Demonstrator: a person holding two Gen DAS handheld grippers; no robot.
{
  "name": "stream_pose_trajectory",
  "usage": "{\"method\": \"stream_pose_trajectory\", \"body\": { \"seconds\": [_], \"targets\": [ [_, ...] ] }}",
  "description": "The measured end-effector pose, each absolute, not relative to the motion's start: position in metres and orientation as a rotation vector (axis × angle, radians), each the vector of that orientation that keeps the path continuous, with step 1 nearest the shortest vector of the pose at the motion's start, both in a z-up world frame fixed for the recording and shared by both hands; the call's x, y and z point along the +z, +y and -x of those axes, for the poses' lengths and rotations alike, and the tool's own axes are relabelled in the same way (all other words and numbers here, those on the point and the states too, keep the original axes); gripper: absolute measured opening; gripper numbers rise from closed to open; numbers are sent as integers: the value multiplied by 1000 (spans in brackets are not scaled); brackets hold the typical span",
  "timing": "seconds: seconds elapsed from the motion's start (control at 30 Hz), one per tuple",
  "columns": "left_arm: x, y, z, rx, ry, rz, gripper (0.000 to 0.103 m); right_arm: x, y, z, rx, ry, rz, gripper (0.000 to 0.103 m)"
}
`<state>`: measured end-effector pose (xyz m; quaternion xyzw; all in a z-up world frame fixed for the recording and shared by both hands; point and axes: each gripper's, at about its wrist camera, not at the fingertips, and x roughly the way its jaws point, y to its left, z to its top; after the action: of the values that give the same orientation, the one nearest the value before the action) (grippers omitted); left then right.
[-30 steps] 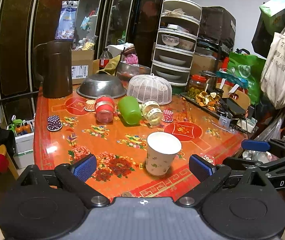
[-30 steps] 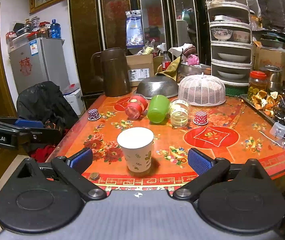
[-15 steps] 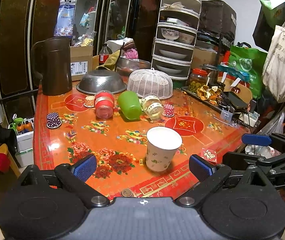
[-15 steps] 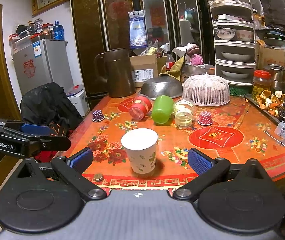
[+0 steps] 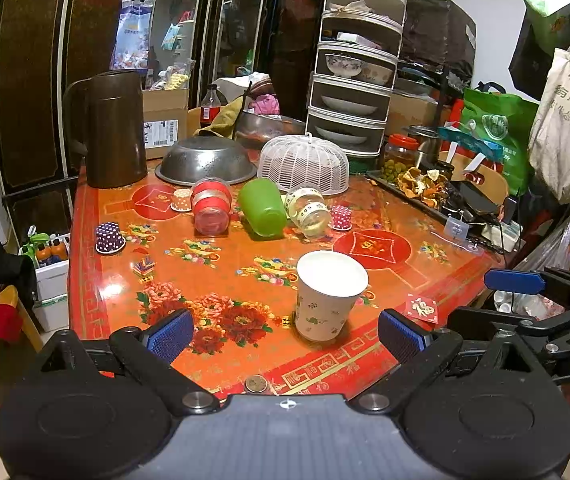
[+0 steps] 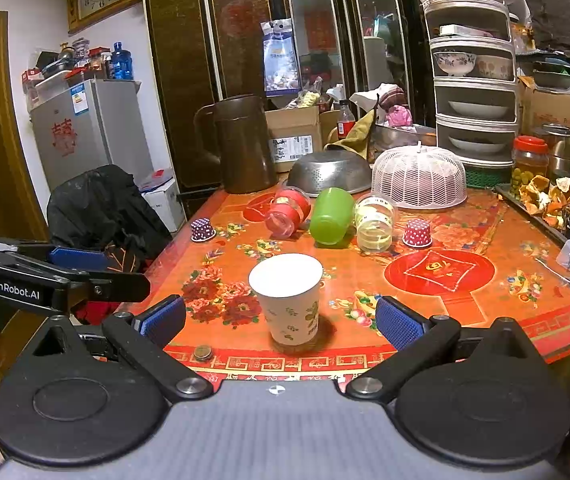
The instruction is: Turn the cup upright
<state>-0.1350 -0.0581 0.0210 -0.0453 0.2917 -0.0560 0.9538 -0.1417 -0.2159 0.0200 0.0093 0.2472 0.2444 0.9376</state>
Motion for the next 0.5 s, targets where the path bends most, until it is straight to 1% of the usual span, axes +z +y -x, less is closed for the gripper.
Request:
{"method": "stream_pose_trajectory", "body": {
  "seconds": [0.5],
  "targets": [
    [20,-58,134,-100,593,94,100,20,-218,141,499,501,-25,102]
  ]
}}
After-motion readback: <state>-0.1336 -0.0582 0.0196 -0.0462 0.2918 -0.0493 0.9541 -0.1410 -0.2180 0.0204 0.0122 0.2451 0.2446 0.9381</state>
